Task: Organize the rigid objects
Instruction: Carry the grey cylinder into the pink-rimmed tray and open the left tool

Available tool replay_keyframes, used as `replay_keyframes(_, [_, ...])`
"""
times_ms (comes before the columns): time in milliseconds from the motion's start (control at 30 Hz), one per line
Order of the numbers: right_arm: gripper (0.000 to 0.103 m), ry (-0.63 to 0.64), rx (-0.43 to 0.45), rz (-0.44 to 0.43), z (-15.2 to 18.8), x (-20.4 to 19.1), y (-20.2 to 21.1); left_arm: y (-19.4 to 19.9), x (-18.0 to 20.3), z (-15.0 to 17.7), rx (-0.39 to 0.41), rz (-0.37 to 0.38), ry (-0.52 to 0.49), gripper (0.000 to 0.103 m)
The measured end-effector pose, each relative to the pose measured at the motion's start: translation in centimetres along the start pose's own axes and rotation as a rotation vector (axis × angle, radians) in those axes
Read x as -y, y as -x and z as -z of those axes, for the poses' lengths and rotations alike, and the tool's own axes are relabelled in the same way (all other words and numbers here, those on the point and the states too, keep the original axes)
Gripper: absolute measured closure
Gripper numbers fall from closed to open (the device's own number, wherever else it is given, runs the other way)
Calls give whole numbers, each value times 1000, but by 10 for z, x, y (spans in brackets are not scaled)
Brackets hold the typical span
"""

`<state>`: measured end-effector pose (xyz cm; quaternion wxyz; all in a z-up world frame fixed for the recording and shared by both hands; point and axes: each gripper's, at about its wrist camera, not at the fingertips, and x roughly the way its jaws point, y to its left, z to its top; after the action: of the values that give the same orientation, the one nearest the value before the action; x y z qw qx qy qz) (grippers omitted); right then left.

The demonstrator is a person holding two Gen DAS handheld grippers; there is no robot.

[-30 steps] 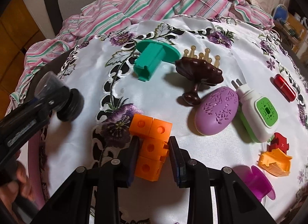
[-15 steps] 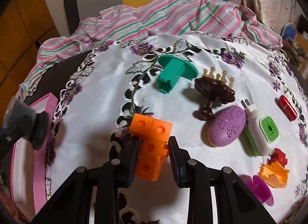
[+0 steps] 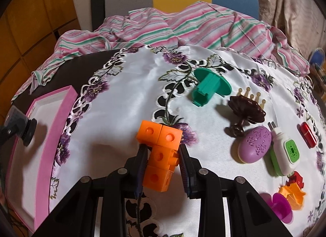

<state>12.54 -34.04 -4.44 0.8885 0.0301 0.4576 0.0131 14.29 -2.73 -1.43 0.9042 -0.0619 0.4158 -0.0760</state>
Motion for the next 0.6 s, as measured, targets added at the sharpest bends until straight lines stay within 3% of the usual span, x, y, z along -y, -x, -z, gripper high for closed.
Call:
replay_keyframes(233, [72, 17, 11, -15, 0, -5, -1, -32, -38, -17, -39, -73, 58, 59])
replay_keyframes(467, [72, 3, 5, -19, 0, -4, -3, -52, -52, -35, -56, -145, 73, 58])
replay_keyframes(533, [72, 0, 2, -22, 0, -3, -4, -51, -56, -39, -49, -155, 75, 55])
replay_keyframes(600, [72, -4, 1, -23, 0, -3, -4, -45, -58, -39, -31, -161, 89, 44])
